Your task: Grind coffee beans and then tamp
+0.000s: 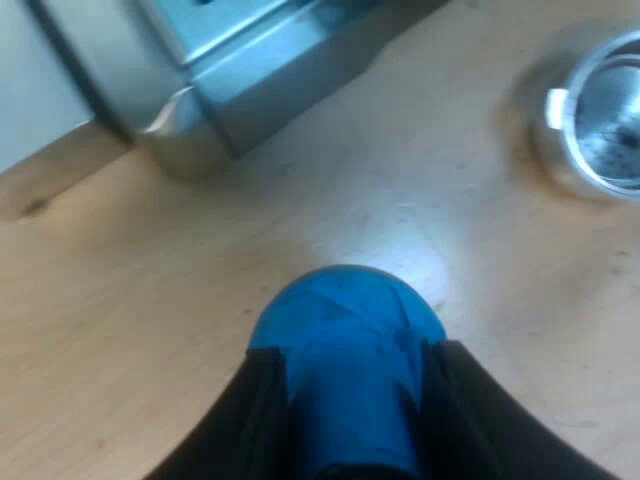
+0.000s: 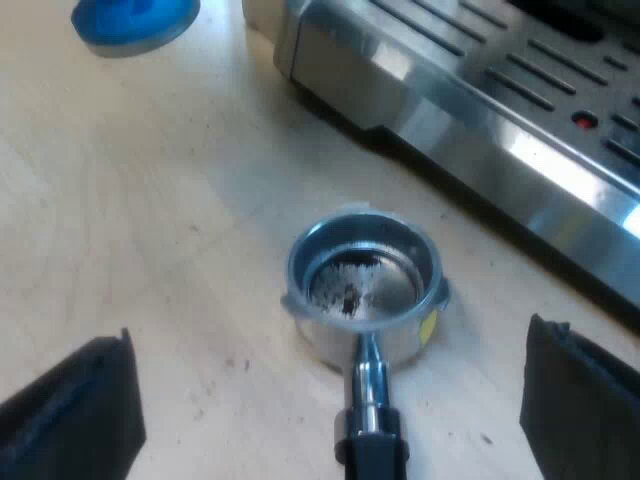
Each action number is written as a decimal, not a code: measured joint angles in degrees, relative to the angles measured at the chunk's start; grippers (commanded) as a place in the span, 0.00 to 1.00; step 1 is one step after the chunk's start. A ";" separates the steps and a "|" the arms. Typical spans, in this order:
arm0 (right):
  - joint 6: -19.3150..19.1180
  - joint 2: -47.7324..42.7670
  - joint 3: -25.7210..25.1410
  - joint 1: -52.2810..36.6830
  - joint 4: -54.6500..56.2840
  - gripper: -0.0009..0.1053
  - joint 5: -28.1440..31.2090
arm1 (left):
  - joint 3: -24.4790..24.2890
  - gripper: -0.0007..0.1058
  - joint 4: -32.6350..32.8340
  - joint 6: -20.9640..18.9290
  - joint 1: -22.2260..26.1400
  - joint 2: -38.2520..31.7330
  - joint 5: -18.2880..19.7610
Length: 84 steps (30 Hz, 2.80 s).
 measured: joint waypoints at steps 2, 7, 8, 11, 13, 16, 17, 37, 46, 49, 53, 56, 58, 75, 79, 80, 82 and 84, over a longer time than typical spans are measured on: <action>0.00 -0.13 1.95 0.00 -2.78 0.76 -0.74 | 0.00 0.01 0.00 0.00 -3.30 0.00 0.00; 0.00 -0.25 6.61 0.00 -6.11 0.76 -1.95 | 0.00 0.01 0.00 -1.51 -9.89 0.00 -0.08; 0.00 -0.25 6.85 0.00 -6.23 0.76 -1.95 | 0.00 0.01 0.00 -1.48 -10.41 0.00 -0.08; 0.00 -0.33 8.19 0.00 -7.27 0.76 -1.95 | -1.33 0.01 0.14 -1.48 -12.36 0.00 -0.08; 0.00 -0.33 9.45 0.00 -8.15 0.76 -1.95 | -3.28 0.01 -0.51 -1.55 -13.33 0.00 -0.08; 0.00 -0.33 10.26 0.00 -9.12 0.76 -1.95 | -5.52 0.01 -1.14 -1.55 -13.64 0.27 0.11; 0.00 -0.33 10.24 0.00 -9.20 0.76 -1.95 | -5.69 0.01 -1.12 -1.55 -13.64 0.27 0.19; 0.00 -0.33 10.24 0.00 -9.77 0.76 -1.95 | -8.97 0.01 -4.79 -1.30 -20.60 3.73 2.32; 0.00 -0.33 10.24 0.00 -9.77 0.76 -1.95 | -9.18 0.01 -6.11 -1.30 -20.92 10.03 2.04; 0.00 -0.33 10.24 0.00 -9.77 0.76 -1.95 | -9.18 0.01 -6.94 -1.30 -20.92 11.53 2.04; 0.00 -0.33 10.24 0.00 -9.77 0.76 -1.95 | -9.18 0.01 -7.33 -1.30 -20.92 12.48 2.04; 0.00 -0.33 10.24 0.00 -9.77 0.76 -1.95 | -9.18 0.01 -7.49 -1.30 -20.92 13.58 1.88; 0.00 -0.33 10.24 0.00 -9.77 0.76 -1.95 | -9.18 0.01 -7.49 -1.30 -20.92 14.09 1.74; 0.00 -0.33 10.24 0.00 -9.77 0.76 -1.95 | -9.18 0.01 -9.40 -1.30 -20.92 21.08 1.64; 0.00 -0.33 10.24 0.00 -9.77 0.76 -1.95 | -9.18 0.01 -10.07 -1.30 -20.92 22.44 1.64; 0.00 -0.33 10.24 0.00 -9.77 0.76 -1.95 | -9.18 0.01 -10.17 -1.30 -20.92 22.54 1.64; 0.00 -0.33 10.24 0.00 -9.77 0.76 -1.95 | -9.18 0.01 -10.51 -1.14 -20.92 22.70 1.64; 0.00 -0.33 10.24 0.00 -9.77 0.76 -1.95 | -9.18 0.01 -10.51 -1.10 -20.92 23.10 1.64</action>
